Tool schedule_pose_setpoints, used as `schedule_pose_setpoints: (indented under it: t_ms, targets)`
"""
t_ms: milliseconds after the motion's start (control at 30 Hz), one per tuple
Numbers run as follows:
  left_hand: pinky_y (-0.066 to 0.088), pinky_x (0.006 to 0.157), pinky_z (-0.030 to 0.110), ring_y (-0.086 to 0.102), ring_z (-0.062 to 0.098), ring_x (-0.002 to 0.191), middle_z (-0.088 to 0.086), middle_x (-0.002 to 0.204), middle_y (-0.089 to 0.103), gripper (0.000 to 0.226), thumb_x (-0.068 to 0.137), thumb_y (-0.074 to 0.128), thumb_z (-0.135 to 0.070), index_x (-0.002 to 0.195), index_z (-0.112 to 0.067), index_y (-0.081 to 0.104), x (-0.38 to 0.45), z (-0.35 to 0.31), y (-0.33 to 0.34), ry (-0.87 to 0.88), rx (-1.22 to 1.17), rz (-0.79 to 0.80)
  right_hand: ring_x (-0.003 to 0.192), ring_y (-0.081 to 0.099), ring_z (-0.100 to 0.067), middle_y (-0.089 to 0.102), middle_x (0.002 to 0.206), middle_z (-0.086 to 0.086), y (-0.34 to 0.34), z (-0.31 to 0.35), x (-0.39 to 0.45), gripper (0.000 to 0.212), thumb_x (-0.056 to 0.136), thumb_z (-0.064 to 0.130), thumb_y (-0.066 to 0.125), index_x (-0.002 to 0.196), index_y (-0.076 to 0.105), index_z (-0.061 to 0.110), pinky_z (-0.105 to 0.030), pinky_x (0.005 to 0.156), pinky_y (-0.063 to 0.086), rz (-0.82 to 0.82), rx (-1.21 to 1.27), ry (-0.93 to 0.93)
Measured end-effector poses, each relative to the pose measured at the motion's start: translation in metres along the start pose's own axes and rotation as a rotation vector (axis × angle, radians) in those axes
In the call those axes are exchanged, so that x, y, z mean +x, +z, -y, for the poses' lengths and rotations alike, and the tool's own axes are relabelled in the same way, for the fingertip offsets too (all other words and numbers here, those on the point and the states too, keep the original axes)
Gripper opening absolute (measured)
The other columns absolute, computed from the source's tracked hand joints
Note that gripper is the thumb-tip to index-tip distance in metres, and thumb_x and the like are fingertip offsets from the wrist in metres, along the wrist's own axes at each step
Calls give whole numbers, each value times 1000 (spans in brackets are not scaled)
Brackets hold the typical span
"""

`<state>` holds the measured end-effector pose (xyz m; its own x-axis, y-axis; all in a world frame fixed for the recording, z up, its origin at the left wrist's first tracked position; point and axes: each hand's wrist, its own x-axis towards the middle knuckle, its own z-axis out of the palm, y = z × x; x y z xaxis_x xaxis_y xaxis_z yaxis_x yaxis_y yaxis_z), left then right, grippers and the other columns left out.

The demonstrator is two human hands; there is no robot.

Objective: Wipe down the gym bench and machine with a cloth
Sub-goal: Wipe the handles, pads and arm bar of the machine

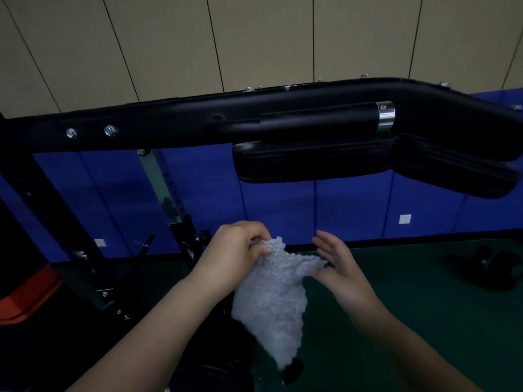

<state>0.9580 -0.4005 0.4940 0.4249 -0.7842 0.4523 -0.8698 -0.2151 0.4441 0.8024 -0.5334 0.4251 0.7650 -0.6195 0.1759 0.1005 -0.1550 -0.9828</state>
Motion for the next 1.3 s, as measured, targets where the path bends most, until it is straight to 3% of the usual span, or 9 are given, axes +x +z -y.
schedule_pose_setpoints:
  t_ms: [167, 300, 433, 600, 867, 933, 1033, 1133, 1300]
  targets:
    - [46, 69, 14, 61, -1, 73, -9, 76, 68, 14, 79, 76, -17, 78, -28, 68, 2, -6, 2, -6, -225, 173, 113, 57, 0, 62, 120, 14, 4, 17, 8, 73, 72, 29, 81, 134, 43, 39, -22, 92, 49, 272, -151, -22]
    - [51, 73, 18, 66, 6, 79, -5, 83, 72, 14, 79, 75, -22, 90, -28, 71, 2, -2, 4, -169, -558, 55, 82, 70, -18, 72, 88, -3, 3, 30, 13, 12, 82, 19, 73, 90, 70, 10, -41, 77, 56, 259, -206, -30]
    - [52, 79, 20, 67, 9, 96, -6, 102, 72, 38, 79, 73, -22, 115, -22, 61, -9, 8, 18, -315, -787, 213, 82, 72, -17, 74, 90, -3, -2, 47, 14, 11, 86, 14, 67, 96, 69, 10, -23, 64, 55, 281, -41, 8]
    - [54, 89, 38, 68, 19, 97, 3, 103, 73, 32, 78, 75, -28, 107, -15, 67, -19, 23, 46, -397, -659, 401, 81, 70, -23, 70, 88, -12, -9, 53, 26, 7, 85, 5, 66, 91, 69, 6, -31, 66, 58, 87, -42, -131]
    - [57, 72, 39, 69, 27, 85, 15, 98, 72, 22, 97, 42, -3, 105, -6, 62, -5, 31, 25, -747, -979, 256, 115, 45, 3, 52, 115, 15, -5, 18, 9, 60, 79, -17, 47, 104, 72, 32, -15, 93, 43, 420, -557, -183]
    - [57, 74, 40, 68, 28, 86, 16, 102, 71, 22, 96, 45, -2, 107, -5, 63, -4, 31, 21, -707, -942, 277, 112, 49, 2, 56, 112, 13, -2, 17, 6, 61, 76, -17, 44, 98, 73, 31, -14, 92, 43, 303, -431, -178]
    - [54, 70, 36, 66, 22, 80, 11, 93, 71, 19, 94, 48, -4, 100, -10, 66, -1, 25, 17, -622, -852, 333, 115, 48, 2, 53, 114, 17, -3, 24, 11, 43, 83, -1, 59, 104, 69, 35, -13, 94, 36, 41, -391, -260]
    - [54, 72, 35, 66, 22, 82, 11, 94, 71, 20, 94, 50, -8, 100, -12, 68, 2, 14, 16, -551, -835, 406, 124, 36, 9, 40, 129, 31, -2, 32, 18, 63, 79, 37, 74, 131, 42, 51, -17, 101, 32, 137, -540, -209]
    - [55, 78, 39, 69, 27, 90, 15, 100, 72, 34, 101, 39, -29, 109, -11, 68, 4, -2, 13, -561, -988, 358, 91, 58, -10, 56, 97, 6, 1, 29, 23, 55, 71, 44, 79, 117, 50, 46, -30, 79, 51, 29, -391, -68]
